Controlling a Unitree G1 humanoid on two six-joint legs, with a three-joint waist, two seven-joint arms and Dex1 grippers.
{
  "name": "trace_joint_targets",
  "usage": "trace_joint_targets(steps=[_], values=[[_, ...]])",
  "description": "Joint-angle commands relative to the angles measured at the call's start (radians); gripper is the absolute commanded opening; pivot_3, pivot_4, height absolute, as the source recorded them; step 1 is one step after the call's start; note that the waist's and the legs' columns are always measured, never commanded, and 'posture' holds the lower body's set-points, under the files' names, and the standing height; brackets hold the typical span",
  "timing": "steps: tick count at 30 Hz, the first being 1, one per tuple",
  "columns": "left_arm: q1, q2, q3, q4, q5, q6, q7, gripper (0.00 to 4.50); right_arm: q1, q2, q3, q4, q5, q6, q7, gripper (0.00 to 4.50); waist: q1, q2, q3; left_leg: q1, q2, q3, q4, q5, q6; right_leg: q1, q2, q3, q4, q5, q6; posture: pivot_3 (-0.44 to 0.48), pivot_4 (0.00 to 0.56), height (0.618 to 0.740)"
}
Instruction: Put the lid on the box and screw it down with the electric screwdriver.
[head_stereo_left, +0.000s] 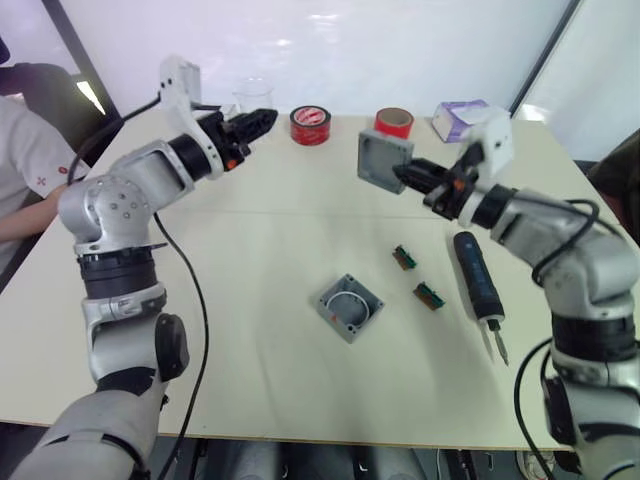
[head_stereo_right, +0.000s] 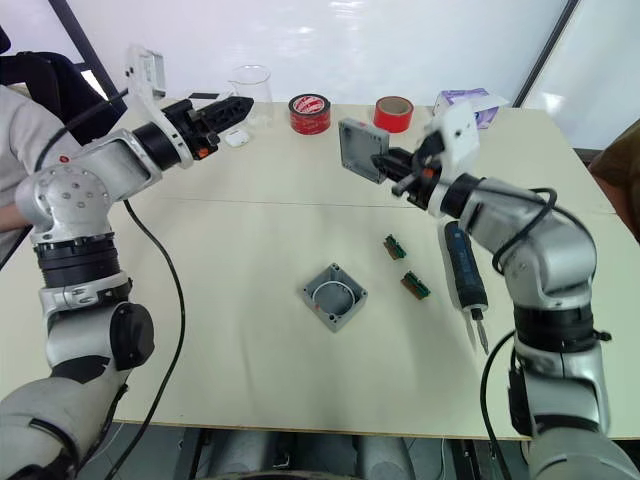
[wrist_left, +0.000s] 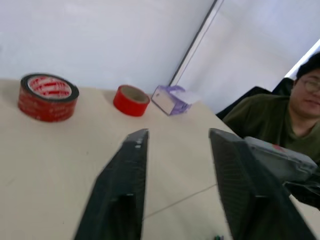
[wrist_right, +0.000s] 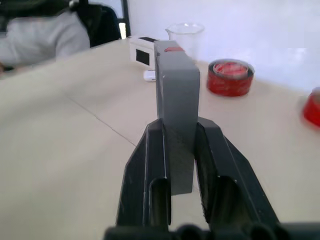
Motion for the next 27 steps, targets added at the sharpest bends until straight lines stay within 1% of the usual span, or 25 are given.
trace_joint_targets(steps=[1,2,6,8,11,14,17,21,27], values=[[-0.003,0.010,-0.072,0.007,0.011,-0.013,-0.076,0.21,0.173,-0.076,0.111,-0.092,-0.348,-0.404,-0.004,0.15,-0.001,0.000,0.000,0.000,0.000,0.000,0.000,0.000,-0.001,0.000,0.000,0.000,0.000,0.000,0.000,0.000,0.150,0.740],[-0.005,0.007,-0.091,0.015,0.016,-0.016,-0.091,0.02,0.216,-0.089,0.133,-0.092,-0.428,-0.485,-0.025,0.15,-0.001,0.000,0.000,0.000,0.000,0.000,0.000,0.001,-0.001,0.000,0.000,0.000,0.000,0.000,0.000,0.000,0.150,0.740],[-0.010,-0.006,-0.173,0.021,0.037,-0.023,-0.148,0.02,0.324,-0.120,0.175,-0.082,-0.716,-0.674,-0.137,0.15,-0.003,-0.001,0.000,0.001,0.000,0.001,0.000,0.005,-0.009,0.000,0.000,0.001,0.001,0.000,0.000,0.000,0.150,0.740],[-0.007,-0.007,-0.216,0.011,0.051,-0.027,-0.176,0.02,0.360,-0.119,0.167,-0.081,-0.800,-0.723,-0.171,0.15,-0.003,-0.001,0.000,0.001,0.000,0.001,0.000,0.006,-0.010,0.000,0.000,0.001,0.001,0.000,0.000,0.000,0.150,0.740],[0.028,0.010,-0.361,-0.045,0.109,-0.059,-0.261,0.02,0.433,-0.129,0.173,-0.114,-0.955,-0.767,-0.208,0.15,0.000,-0.001,0.000,0.002,0.000,0.000,0.000,0.006,-0.010,0.000,0.001,0.001,0.002,0.000,0.000,0.000,0.150,0.740],[0.045,0.006,-0.424,-0.071,0.135,-0.078,-0.302,0.02,0.480,-0.112,0.166,-0.145,-1.024,-0.782,-0.213,0.15,0.001,-0.001,0.001,0.002,0.000,0.000,0.000,0.006,-0.010,0.000,0.001,0.001,0.001,0.000,-0.001,0.000,0.150,0.740],[0.068,0.017,-0.499,-0.095,0.173,-0.110,-0.357,0.02,0.522,-0.069,0.180,-0.191,-1.080,-0.773,-0.209,0.15,0.001,-0.001,0.001,0.002,0.000,0.000,0.000,0.005,-0.008,0.000,0.001,0.001,0.002,0.000,-0.001,0.000,0.150,0.740],[0.095,0.029,-0.566,-0.102,0.217,-0.151,-0.419,0.02,0.535,-0.014,0.189,-0.215,-1.131,-0.773,-0.205,0.15,-0.001,-0.001,0.001,0.002,0.000,-0.001,0.000,0.004,-0.006,0.000,0.001,0.001,0.002,0.000,-0.001,0.000,0.150,0.740],[0.129,0.037,-0.614,-0.129,0.256,-0.175,-0.467,0.02,0.546,0.015,0.199,-0.200,-1.171,-0.785,-0.184,0.15,0.002,-0.001,0.001,0.002,0.000,-0.001,0.000,0.003,-0.005,0.000,0.001,0.001,0.002,-0.001,-0.001,0.000,0.150,0.740]])
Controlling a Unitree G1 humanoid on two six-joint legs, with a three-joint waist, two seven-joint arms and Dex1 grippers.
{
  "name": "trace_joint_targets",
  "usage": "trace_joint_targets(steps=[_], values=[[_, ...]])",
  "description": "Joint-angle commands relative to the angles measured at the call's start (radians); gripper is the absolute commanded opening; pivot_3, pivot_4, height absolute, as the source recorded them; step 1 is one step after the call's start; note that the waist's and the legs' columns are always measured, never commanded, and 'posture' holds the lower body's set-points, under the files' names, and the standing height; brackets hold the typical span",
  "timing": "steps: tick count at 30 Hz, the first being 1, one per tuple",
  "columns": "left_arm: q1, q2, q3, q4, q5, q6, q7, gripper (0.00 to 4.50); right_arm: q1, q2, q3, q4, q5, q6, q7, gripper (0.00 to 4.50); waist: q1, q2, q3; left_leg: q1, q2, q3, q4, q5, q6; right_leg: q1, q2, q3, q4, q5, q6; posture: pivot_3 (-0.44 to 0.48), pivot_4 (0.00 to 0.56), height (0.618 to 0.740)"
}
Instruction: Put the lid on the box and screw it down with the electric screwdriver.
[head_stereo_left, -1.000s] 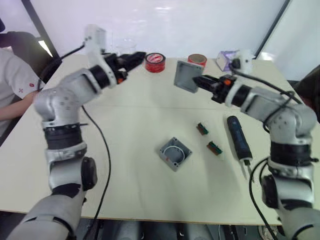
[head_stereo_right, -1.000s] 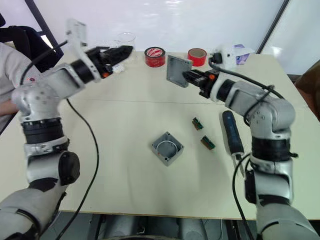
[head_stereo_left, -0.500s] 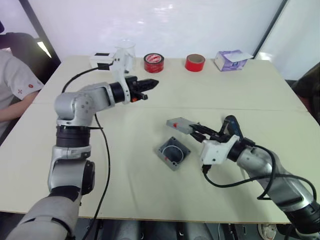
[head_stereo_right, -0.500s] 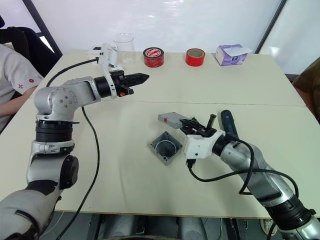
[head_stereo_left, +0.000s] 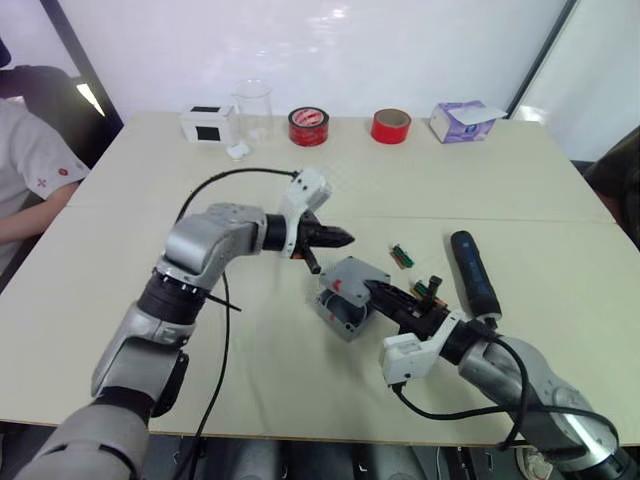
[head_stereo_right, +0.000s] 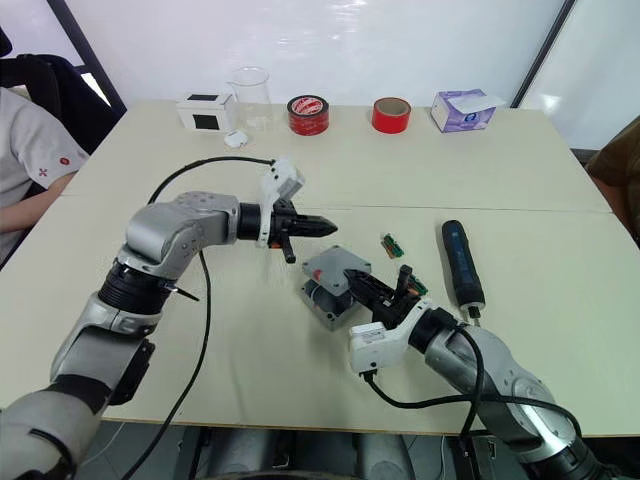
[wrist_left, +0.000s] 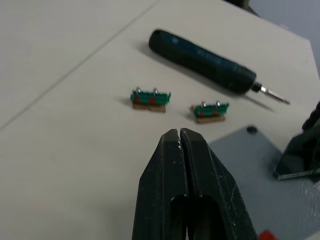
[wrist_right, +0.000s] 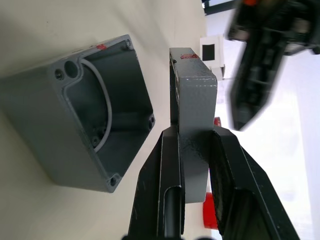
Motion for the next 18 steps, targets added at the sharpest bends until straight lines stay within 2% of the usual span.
trace_joint_targets(steps=[1,18], values=[[0.004,0.006,-0.013,-0.061,0.020,-0.022,-0.030,0.02,0.006,0.012,0.001,-0.028,-0.027,-0.022,0.012,0.15,0.002,0.000,0.000,0.000,0.000,0.000,0.000,0.000,0.000,0.000,0.000,0.000,0.000,0.000,0.000,0.000,0.150,0.740],[0.066,0.003,-0.050,-0.128,0.090,-0.020,-0.046,0.02,0.042,0.027,-0.010,-0.031,-0.088,-0.047,0.038,0.15,0.002,0.000,0.000,0.001,0.000,-0.001,0.001,0.000,0.001,0.001,0.000,0.000,0.000,0.000,0.000,0.000,0.150,0.740]])
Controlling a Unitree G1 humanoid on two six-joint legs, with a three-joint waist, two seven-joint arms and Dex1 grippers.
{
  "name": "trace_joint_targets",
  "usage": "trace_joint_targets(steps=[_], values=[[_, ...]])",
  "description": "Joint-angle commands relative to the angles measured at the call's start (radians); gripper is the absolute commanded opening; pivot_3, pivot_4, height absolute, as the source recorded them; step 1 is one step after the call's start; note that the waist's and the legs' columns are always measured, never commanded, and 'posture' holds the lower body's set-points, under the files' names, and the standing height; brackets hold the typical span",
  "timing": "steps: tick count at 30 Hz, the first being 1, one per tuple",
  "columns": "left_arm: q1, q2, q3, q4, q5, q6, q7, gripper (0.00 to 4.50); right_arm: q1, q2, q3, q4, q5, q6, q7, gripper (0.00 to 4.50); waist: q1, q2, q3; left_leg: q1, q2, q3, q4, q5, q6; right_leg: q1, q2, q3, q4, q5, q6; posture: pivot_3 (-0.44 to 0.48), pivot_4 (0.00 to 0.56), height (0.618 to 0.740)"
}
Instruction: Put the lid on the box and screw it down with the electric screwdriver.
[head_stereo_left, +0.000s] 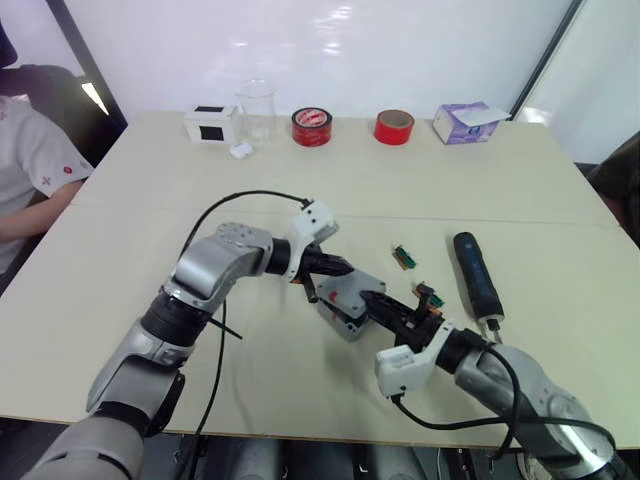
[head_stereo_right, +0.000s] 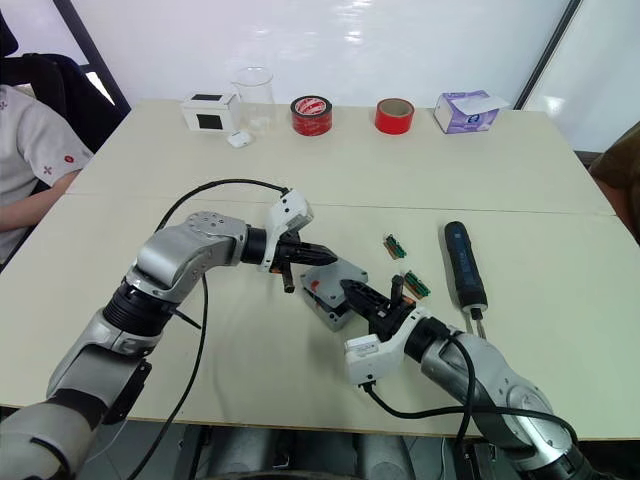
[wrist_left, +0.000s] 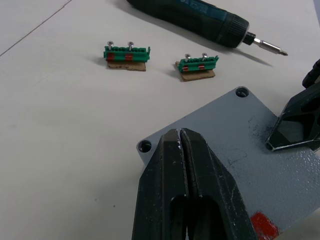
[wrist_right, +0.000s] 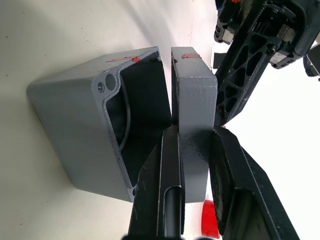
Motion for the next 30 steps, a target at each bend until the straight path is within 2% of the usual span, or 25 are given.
trace_joint_targets(steps=[1,8,16,18,20,21,24,30], values=[[-0.002,0.001,0.001,-0.042,0.009,-0.011,-0.008,0.02,0.008,0.005,-0.013,-0.022,-0.011,-0.010,0.007,0.15,0.000,0.000,0.000,0.000,0.000,0.000,0.000,0.000,0.000,0.000,0.000,0.000,0.000,0.000,0.000,0.000,0.150,0.740],[0.012,0.014,-0.037,-0.067,0.033,-0.024,-0.026,0.02,0.021,-0.009,-0.009,-0.010,-0.006,-0.023,0.025,0.15,0.000,0.000,0.000,0.000,0.000,0.000,0.000,0.000,0.000,0.000,0.000,0.000,0.000,0.000,0.000,0.000,0.150,0.740],[0.050,0.050,-0.157,-0.069,0.136,-0.100,-0.058,0.02,0.024,-0.006,-0.004,0.001,-0.009,-0.023,0.035,0.15,0.000,0.000,-0.001,0.003,0.000,0.000,0.000,0.000,0.000,0.003,0.000,0.000,0.000,-0.001,-0.002,0.000,0.150,0.740],[0.065,0.052,-0.180,-0.076,0.150,-0.107,-0.071,0.00,0.030,-0.008,-0.004,-0.002,-0.008,-0.023,0.038,1.17,0.002,0.000,-0.002,0.004,0.000,0.000,0.000,0.000,0.001,0.005,0.000,0.000,0.000,-0.002,-0.003,0.000,0.150,0.740],[0.080,0.053,-0.205,-0.079,0.171,-0.113,-0.079,0.00,0.038,-0.007,-0.008,-0.006,-0.008,-0.025,0.041,1.85,0.002,-0.001,-0.002,0.005,0.000,0.000,0.000,-0.001,0.001,0.006,0.000,0.000,0.000,-0.002,-0.003,0.000,0.150,0.740],[0.088,0.054,-0.220,-0.076,0.186,-0.122,-0.079,0.00,0.042,-0.007,-0.011,-0.010,-0.008,-0.026,0.042,2.36,0.003,-0.002,-0.003,0.006,0.000,0.000,0.000,-0.001,0.001,0.007,0.000,0.000,0.000,-0.002,-0.003,0.000,0.150,0.740],[0.108,0.052,-0.251,-0.062,0.226,-0.150,-0.078,0.00,0.056,-0.008,-0.024,-0.025,-0.005,-0.027,0.046,3.33,0.010,-0.003,-0.005,0.021,0.000,0.000,0.000,-0.005,0.008,0.023,0.000,-0.001,-0.003,-0.007,-0.007,0.000,0.150,0.740],[0.142,0.042,-0.286,-0.013,0.292,-0.199,-0.072,0.00,0.097,-0.017,-0.067,-0.067,0.019,-0.039,0.057,3.33,0.020,-0.009,-0.017,0.034,0.002,0.000,-0.005,-0.007,0.011,0.036,0.000,-0.001,-0.007,-0.010,-0.008,0.000,0.150,0.740]])
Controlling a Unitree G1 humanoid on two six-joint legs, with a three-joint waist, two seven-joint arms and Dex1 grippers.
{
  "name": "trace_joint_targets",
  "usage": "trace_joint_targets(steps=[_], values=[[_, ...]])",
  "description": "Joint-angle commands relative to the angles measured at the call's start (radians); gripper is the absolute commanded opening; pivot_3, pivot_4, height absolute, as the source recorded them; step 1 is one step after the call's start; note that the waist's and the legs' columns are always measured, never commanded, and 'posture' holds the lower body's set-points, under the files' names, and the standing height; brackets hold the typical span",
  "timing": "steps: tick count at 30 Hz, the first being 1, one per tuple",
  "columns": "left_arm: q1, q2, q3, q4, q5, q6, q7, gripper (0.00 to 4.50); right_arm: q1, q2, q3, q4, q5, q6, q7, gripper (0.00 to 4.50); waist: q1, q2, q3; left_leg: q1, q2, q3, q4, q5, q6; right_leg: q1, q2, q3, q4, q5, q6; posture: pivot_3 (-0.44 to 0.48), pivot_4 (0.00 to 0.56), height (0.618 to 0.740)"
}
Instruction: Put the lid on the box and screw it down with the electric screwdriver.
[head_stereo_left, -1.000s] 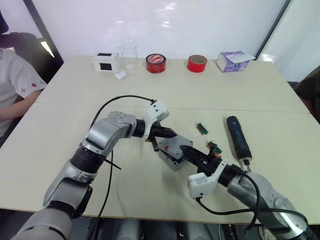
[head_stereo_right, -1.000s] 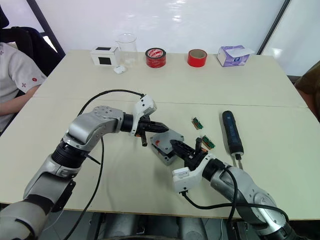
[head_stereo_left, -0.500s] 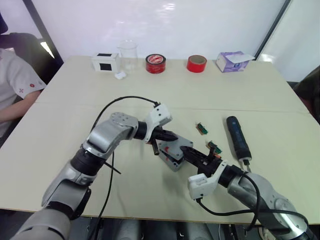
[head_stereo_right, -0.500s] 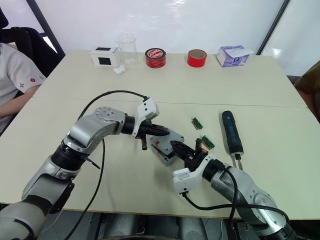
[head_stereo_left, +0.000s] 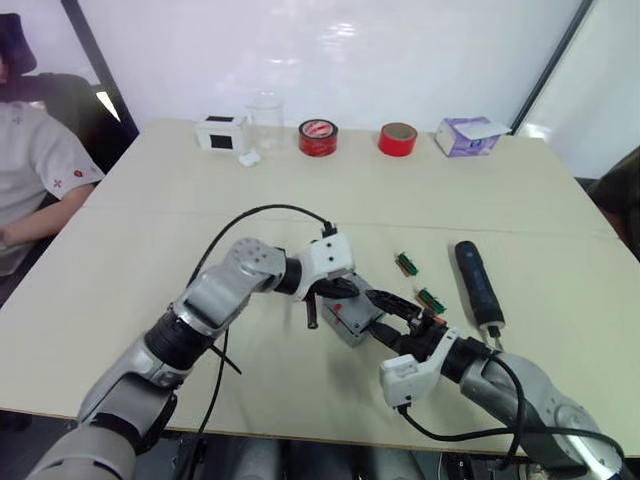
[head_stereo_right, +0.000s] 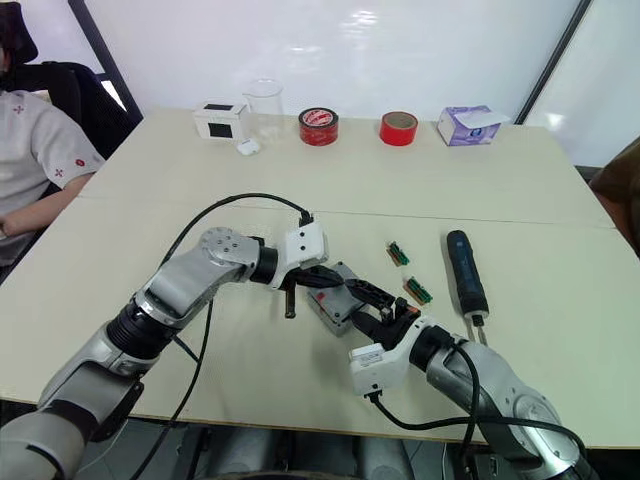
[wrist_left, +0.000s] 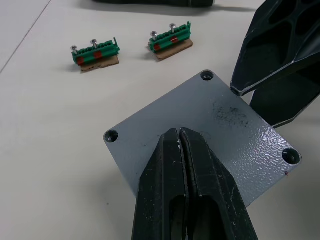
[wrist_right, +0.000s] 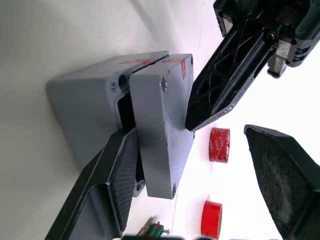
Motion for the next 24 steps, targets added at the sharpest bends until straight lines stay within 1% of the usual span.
trace_joint_targets(steps=[1,5,8,16,17,18,21,22,23,24], values=[[0.064,0.003,-0.107,0.086,0.068,0.013,-0.017,0.00,0.030,-0.016,-0.035,-0.053,0.033,-0.022,0.012,3.33,0.000,-0.001,-0.006,0.000,0.000,0.000,-0.001,0.000,0.000,0.000,0.000,0.000,-0.002,0.000,0.000,0.000,0.150,0.740],[0.079,-0.011,-0.102,0.092,0.075,0.008,-0.015,0.00,0.061,-0.030,-0.067,-0.081,0.070,-0.039,0.024,3.33,0.005,0.001,-0.008,0.000,0.001,0.000,-0.003,0.000,0.000,0.001,0.000,0.000,-0.005,0.000,0.000,0.000,0.150,0.740],[0.089,-0.023,-0.096,0.083,0.075,0.011,-0.017,0.00,0.075,-0.043,-0.086,-0.082,0.102,-0.048,0.039,3.33,0.001,-0.001,-0.010,0.000,0.001,-0.001,-0.004,0.000,0.000,0.002,0.000,0.000,-0.007,0.000,0.000,0.000,0.150,0.740],[0.104,-0.017,-0.090,0.067,0.083,-0.014,-0.027,0.00,0.079,-0.059,-0.113,-0.075,0.177,-0.069,0.073,3.33,0.001,0.000,-0.013,0.000,0.001,-0.001,-0.004,0.000,0.000,0.002,0.000,0.000,-0.007,0.000,0.000,0.000,0.150,0.740],[0.105,-0.017,-0.084,0.063,0.079,-0.021,-0.029,0.00,0.075,-0.057,-0.114,-0.071,0.185,-0.066,0.078,2.87,0.001,0.000,-0.013,0.000,0.001,-0.001,-0.004,0.000,0.000,0.002,0.000,0.000,-0.007,0.000,0.000,0.000,0.150,0.740],[0.105,-0.016,-0.075,0.057,0.073,-0.028,-0.033,0.00,0.071,-0.053,-0.115,-0.067,0.193,-0.060,0.082,2.66,0.001,0.000,-0.013,0.000,0.001,-0.001,-0.004,0.000,0.000,0.002,0.000,0.000,-0.007,0.000,0.000,0.000,0.150,0.740],[0.101,-0.018,-0.042,0.043,0.053,-0.043,-0.040,0.00,0.068,-0.044,-0.115,-0.061,0.210,-0.046,0.092,1.54,0.000,0.001,-0.013,0.000,0.001,-0.001,-0.004,0.000,0.000,0.002,0.000,0.000,-0.007,0.000,0.000,0.000,0.150,0.740],[0.100,-0.017,-0.030,0.038,0.047,-0.049,-0.044,0.00,0.068,-0.041,-0.115,-0.059,0.216,-0.041,0.094,1.00,0.000,0.001,-0.013,0.000,0.001,-0.001,-0.004,0.000,0.000,0.002,0.000,0.000,-0.007,0.000,0.000,0.000,0.150,0.740],[0.100,-0.016,-0.015,0.029,0.039,-0.057,-0.048,0.00,0.070,-0.041,-0.116,-0.057,0.219,-0.041,0.094,0.58,0.000,0.001,-0.012,0.000,0.001,-0.001,-0.004,0.000,0.000,0.002,0.000,0.000,-0.007,0.000,0.000,0.000,0.150,0.740],[0.100,-0.015,-0.003,0.021,0.033,-0.062,-0.052,0.00,0.072,-0.042,-0.117,-0.054,0.221,-0.040,0.094,0.29,0.000,0.001,-0.012,0.000,0.001,-0.001,-0.004,0.000,0.000,0.001,0.000,0.000,-0.007,0.000,0.000,0.000,0.150,0.740]])
